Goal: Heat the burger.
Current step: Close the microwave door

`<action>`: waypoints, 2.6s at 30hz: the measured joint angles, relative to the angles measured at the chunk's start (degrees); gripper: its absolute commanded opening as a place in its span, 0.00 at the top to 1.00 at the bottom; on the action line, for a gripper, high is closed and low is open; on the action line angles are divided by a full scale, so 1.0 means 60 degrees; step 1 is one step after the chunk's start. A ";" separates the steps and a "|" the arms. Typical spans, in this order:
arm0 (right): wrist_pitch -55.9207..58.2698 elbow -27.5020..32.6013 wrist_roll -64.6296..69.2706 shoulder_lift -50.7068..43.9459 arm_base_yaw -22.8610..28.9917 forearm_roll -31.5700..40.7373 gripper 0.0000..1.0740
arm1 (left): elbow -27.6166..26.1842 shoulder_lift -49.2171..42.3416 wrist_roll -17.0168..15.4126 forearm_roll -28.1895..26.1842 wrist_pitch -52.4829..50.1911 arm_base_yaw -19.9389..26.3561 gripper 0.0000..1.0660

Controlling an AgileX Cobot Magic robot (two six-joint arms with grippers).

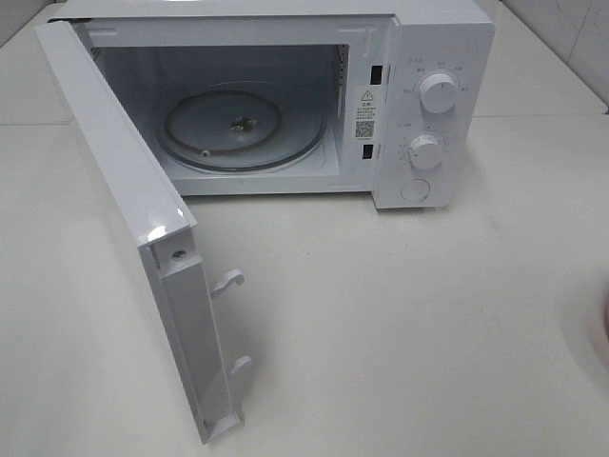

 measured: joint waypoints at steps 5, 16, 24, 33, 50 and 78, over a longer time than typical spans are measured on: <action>-0.0468 0.0153 -0.0010 -0.0095 -0.0277 0.0277 0.29 | 0.0000 0.0000 0.0000 0.0000 0.0000 0.0000 0.04; -0.1117 0.0458 0.0000 -0.0095 -0.0334 0.0449 0.29 | 0.0000 0.0000 0.0000 0.0000 0.0000 0.0000 0.04; -0.1127 0.0458 0.0000 -0.0095 -0.0334 0.0449 0.29 | 0.0000 0.0000 0.0000 0.0000 0.0000 0.0000 0.04; -0.1127 0.0458 0.0010 -0.0095 -0.0334 0.0449 0.29 | 0.0000 0.0000 0.0000 0.0000 0.0000 0.0000 0.04; -0.1136 0.0458 0.0010 -0.0095 -0.0334 0.0449 0.29 | 0.0000 0.0000 0.0000 0.0000 0.0000 0.0000 0.04; -0.1136 0.0458 0.0010 -0.0095 -0.0334 0.0449 0.29 | -0.0048 0.3295 -0.0010 -0.0181 -0.5758 0.0000 1.00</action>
